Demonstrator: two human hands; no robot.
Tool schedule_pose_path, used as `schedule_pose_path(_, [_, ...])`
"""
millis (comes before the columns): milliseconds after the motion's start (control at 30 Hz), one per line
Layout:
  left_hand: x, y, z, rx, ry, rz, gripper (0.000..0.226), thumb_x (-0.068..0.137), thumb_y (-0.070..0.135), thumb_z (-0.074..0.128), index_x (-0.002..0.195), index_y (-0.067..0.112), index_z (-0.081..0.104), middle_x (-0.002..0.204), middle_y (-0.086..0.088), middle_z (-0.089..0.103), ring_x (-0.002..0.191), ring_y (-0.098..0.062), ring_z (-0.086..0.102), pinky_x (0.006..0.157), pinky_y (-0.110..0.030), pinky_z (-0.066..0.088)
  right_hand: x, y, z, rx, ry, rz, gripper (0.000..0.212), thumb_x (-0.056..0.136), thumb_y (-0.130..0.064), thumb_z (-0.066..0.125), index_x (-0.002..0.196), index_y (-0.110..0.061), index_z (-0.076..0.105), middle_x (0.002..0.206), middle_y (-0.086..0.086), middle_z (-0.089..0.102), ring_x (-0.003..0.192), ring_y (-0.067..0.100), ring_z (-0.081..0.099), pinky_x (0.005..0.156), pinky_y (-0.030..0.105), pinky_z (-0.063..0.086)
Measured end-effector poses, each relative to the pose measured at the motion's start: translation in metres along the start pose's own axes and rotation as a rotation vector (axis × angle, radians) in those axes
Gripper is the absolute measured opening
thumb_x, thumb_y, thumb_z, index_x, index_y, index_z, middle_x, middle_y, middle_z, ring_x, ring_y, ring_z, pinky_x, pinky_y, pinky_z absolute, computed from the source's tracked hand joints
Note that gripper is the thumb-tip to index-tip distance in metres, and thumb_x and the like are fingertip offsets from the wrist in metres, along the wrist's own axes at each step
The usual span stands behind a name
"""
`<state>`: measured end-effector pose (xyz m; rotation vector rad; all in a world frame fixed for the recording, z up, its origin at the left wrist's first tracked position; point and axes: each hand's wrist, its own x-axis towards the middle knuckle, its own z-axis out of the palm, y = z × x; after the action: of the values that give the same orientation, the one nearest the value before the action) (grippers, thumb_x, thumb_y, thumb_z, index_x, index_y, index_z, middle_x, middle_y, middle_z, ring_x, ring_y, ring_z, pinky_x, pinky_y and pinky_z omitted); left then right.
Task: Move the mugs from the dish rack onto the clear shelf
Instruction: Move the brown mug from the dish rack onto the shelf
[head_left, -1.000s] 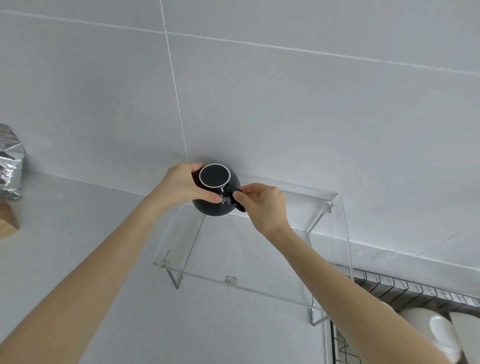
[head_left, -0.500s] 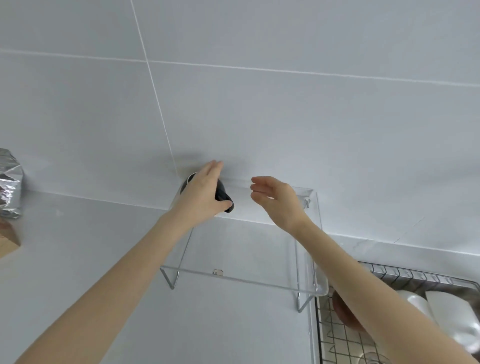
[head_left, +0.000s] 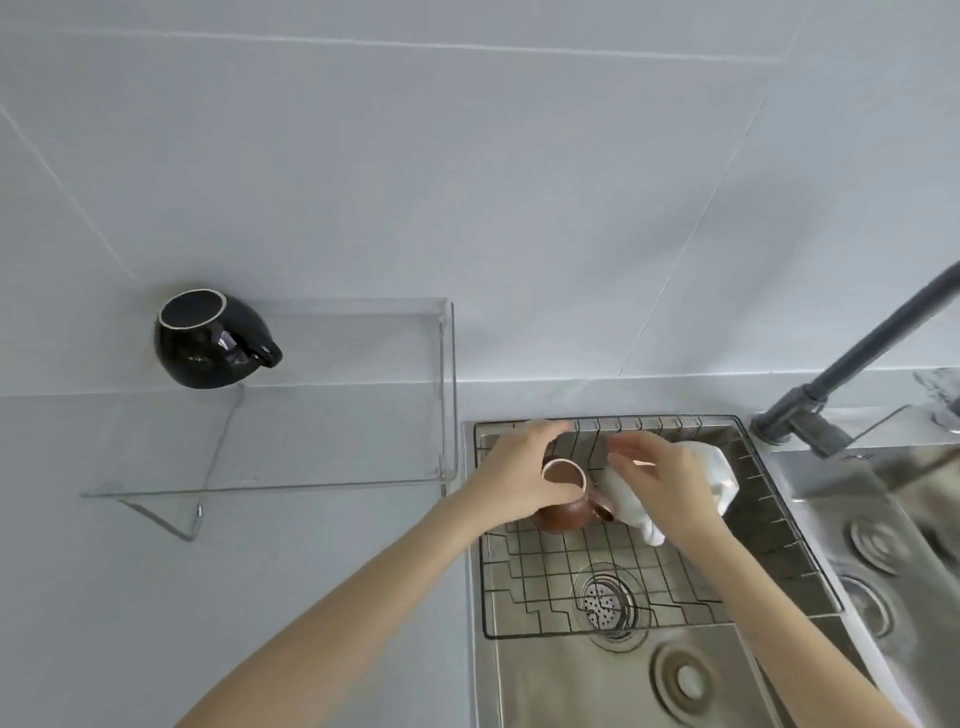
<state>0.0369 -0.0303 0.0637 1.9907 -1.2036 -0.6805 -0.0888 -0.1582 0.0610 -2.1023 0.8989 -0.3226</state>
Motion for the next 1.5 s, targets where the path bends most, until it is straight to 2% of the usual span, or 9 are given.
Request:
schedule_pose_path(200, [0.023, -0.044, 0.056, 0.012, -0.06, -0.233, 0.093, 0.064, 0.023, 0.078, 0.139, 0.011, 0.025, 0.145, -0.011, 0.033, 0.131, -0.023, 0.034, 0.105, -0.029, 0.025, 0.008, 0.069, 0.031, 0.011, -0.096, 0.171, 0.028, 0.084, -0.019, 0.063, 0.111, -0.012, 0.061, 0.103, 0.008, 0.07, 0.093, 0.018, 0.063, 0.083, 0.031, 0.049])
schedule_pose_path(333, [0.037, -0.057, 0.081, 0.008, -0.005, -0.287, 0.103, 0.062, 0.025, 0.079, 0.14, 0.007, 0.015, 0.149, -0.012, 0.025, 0.136, -0.023, 0.025, 0.101, -0.019, 0.015, 0.014, 0.088, 0.047, 0.009, -0.124, 0.177, 0.031, 0.085, -0.012, 0.056, 0.116, -0.014, 0.057, 0.106, 0.009, 0.069, 0.095, 0.02, 0.063, 0.083, 0.032, 0.049])
schedule_pose_path(433, [0.045, -0.063, 0.095, 0.014, 0.026, -0.339, 0.101, 0.06, 0.024, 0.081, 0.138, 0.002, 0.02, 0.146, -0.016, 0.029, 0.135, -0.026, 0.027, 0.108, -0.026, 0.02, 0.02, 0.098, 0.056, -0.088, -0.162, 0.149, 0.032, 0.085, -0.014, 0.055, 0.117, -0.016, 0.056, 0.105, 0.008, 0.071, 0.096, 0.024, 0.064, 0.083, 0.037, 0.052])
schedule_pose_path(533, [0.049, -0.07, 0.103, 0.002, 0.073, -0.363, 0.088, 0.057, 0.019, 0.082, 0.13, 0.004, 0.035, 0.136, -0.013, 0.044, 0.126, -0.023, 0.039, 0.103, -0.028, 0.03, 0.023, 0.102, 0.063, -0.258, -0.167, 0.123, 0.032, 0.088, -0.017, 0.053, 0.119, -0.016, 0.055, 0.102, 0.012, 0.072, 0.094, 0.033, 0.064, 0.08, 0.043, 0.053])
schedule_pose_path(767, [0.047, -0.076, 0.102, -0.001, 0.142, -0.294, 0.069, 0.053, 0.015, 0.084, 0.114, 0.013, 0.052, 0.117, -0.004, 0.062, 0.109, -0.019, 0.054, 0.09, -0.024, 0.038, 0.025, 0.103, 0.063, -0.238, -0.134, 0.174, 0.024, 0.085, -0.02, 0.058, 0.108, -0.016, 0.061, 0.094, 0.01, 0.073, 0.088, 0.028, 0.064, 0.072, 0.036, 0.052])
schedule_pose_path(900, [0.046, -0.069, 0.091, 0.003, 0.141, -0.218, 0.063, 0.057, 0.014, 0.081, 0.114, 0.015, 0.055, 0.115, -0.004, 0.064, 0.108, -0.02, 0.056, 0.089, -0.023, 0.038, 0.016, 0.095, 0.054, -0.202, -0.076, 0.116, 0.02, 0.084, -0.022, 0.061, 0.102, -0.014, 0.064, 0.088, 0.01, 0.073, 0.082, 0.027, 0.065, 0.062, 0.028, 0.041])
schedule_pose_path(1033, [0.039, -0.045, 0.072, -0.033, 0.187, -0.139, 0.07, 0.057, 0.016, 0.081, 0.119, 0.014, 0.05, 0.121, -0.003, 0.059, 0.113, -0.018, 0.052, 0.093, -0.019, 0.034, 0.007, 0.071, 0.034, -0.152, 0.033, 0.072, 0.022, 0.081, -0.021, 0.066, 0.102, -0.013, 0.067, 0.089, 0.009, 0.075, 0.083, 0.025, 0.067, 0.067, 0.028, 0.047])
schedule_pose_path(1300, [-0.007, 0.019, -0.02, -0.039, 0.566, 0.063, 0.093, 0.057, 0.024, 0.083, 0.133, 0.007, 0.032, 0.139, -0.01, 0.042, 0.13, -0.019, 0.037, 0.098, 0.002, 0.015, -0.006, -0.048, 0.001, 0.05, 0.202, -0.183, 0.019, 0.078, -0.022, 0.069, 0.097, -0.018, 0.069, 0.084, -0.004, 0.074, 0.083, 0.013, 0.068, 0.078, 0.023, 0.05])
schedule_pose_path(1500, [-0.057, 0.016, -0.107, -0.006, 0.7, 0.026, 0.084, 0.045, 0.032, 0.087, 0.117, 0.015, 0.047, 0.111, 0.008, 0.061, 0.103, -0.007, 0.054, 0.08, -0.001, 0.031, -0.018, -0.139, 0.028, 0.148, 0.126, -0.328, 0.012, 0.077, -0.019, 0.069, 0.089, -0.018, 0.071, 0.083, 0.002, 0.077, 0.081, 0.021, 0.07, 0.081, 0.044, 0.055])
